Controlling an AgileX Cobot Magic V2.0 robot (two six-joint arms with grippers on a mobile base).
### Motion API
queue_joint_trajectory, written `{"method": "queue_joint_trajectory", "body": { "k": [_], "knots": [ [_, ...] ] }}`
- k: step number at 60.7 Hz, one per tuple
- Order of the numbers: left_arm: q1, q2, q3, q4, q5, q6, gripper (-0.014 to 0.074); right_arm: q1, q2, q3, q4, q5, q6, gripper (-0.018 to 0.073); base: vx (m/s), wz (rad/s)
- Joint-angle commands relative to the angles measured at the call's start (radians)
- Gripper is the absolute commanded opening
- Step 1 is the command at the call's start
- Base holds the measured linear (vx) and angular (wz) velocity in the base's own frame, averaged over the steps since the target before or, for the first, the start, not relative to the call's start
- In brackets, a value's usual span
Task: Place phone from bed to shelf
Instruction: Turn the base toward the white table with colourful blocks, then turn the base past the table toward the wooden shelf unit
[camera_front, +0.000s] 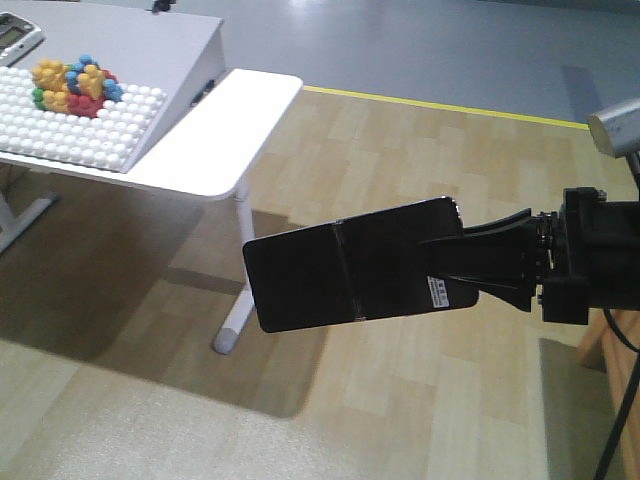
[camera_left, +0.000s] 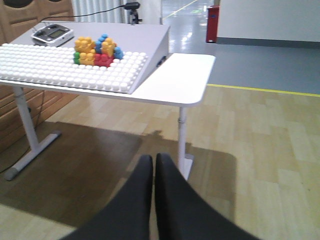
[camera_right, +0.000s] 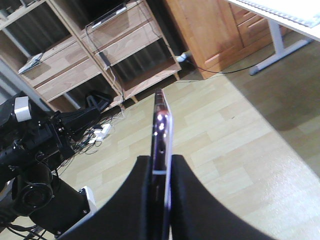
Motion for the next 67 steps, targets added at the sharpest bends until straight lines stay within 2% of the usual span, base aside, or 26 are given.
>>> {"method": "queue_joint_trajectory", "body": {
  "k": [1,67],
  "knots": [
    [-0.004,-0.006,0.003,-0.009,-0.074,-0.004,0.0001,0.001,-0.02,-0.026,0.101,0.081,-0.011,-0.0004,0.24,0.3],
    [-0.004,-0.006,0.003,-0.009,-0.074,-0.004,0.0001,0.001,-0.02,-0.026,0.101,0.081,-0.011,-0.0004,0.25,0.27]
  ]
}}
